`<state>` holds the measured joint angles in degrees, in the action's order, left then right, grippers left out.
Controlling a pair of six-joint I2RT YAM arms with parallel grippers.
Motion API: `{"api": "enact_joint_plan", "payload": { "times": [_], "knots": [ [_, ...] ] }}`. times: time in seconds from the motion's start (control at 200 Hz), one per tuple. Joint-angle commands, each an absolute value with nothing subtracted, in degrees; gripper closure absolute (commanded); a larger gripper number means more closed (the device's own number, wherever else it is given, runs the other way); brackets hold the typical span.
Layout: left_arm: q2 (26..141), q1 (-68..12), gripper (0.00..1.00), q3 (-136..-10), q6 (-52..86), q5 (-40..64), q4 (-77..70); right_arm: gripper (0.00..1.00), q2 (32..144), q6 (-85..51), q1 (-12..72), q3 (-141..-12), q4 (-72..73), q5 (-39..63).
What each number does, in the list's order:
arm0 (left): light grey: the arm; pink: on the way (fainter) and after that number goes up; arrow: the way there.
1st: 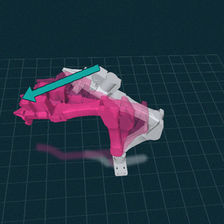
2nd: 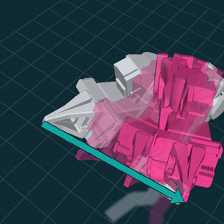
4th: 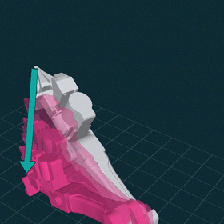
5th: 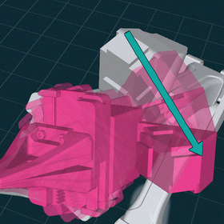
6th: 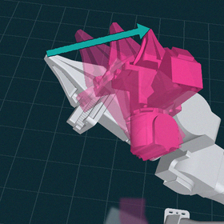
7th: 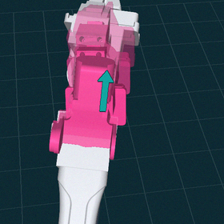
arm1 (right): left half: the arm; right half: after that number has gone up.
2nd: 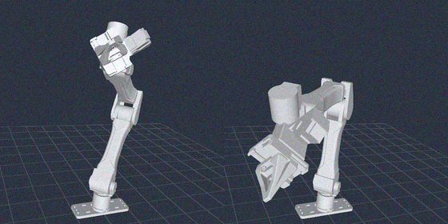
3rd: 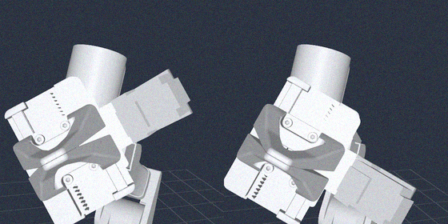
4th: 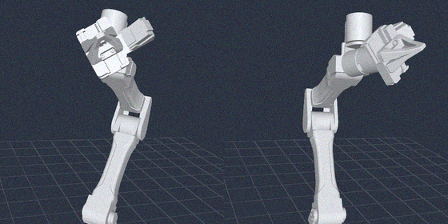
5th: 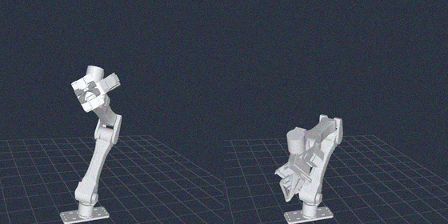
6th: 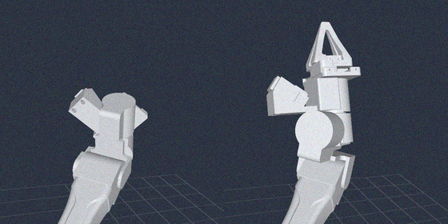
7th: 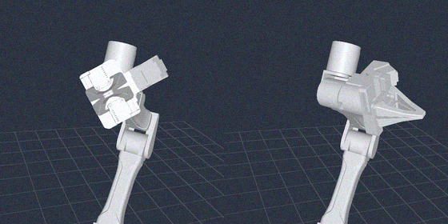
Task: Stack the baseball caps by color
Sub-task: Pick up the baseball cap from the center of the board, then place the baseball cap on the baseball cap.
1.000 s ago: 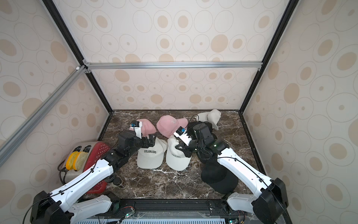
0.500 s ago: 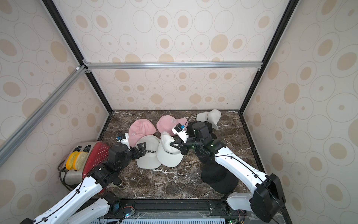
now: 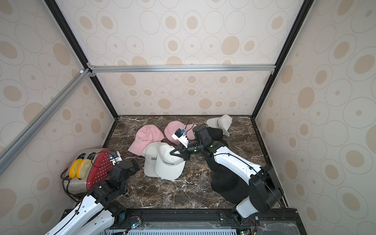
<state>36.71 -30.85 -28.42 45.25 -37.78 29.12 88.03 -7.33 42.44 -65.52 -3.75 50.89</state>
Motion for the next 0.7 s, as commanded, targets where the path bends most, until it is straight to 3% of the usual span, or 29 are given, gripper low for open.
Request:
{"api": "enact_joint_plan", "payload": {
  "times": [0.0, 0.275, 0.696],
  "knots": [
    [36.9, -30.8, 0.01, -30.6, 46.8, -41.1, 32.1, 1.0, 91.0, -7.7, 43.7, -68.8, -1.6, 53.6],
    [35.2, -30.8, 0.01, -27.9, 46.8, -43.5, 32.6, 1.0, 102.2, -7.4, 45.4, -78.6, -1.2, 57.8],
    [34.4, -30.8, 0.01, -27.4, 42.8, -30.2, 25.1, 0.99, 117.4, 1.9, 45.9, -96.5, -18.4, 67.2]
  ]
}}
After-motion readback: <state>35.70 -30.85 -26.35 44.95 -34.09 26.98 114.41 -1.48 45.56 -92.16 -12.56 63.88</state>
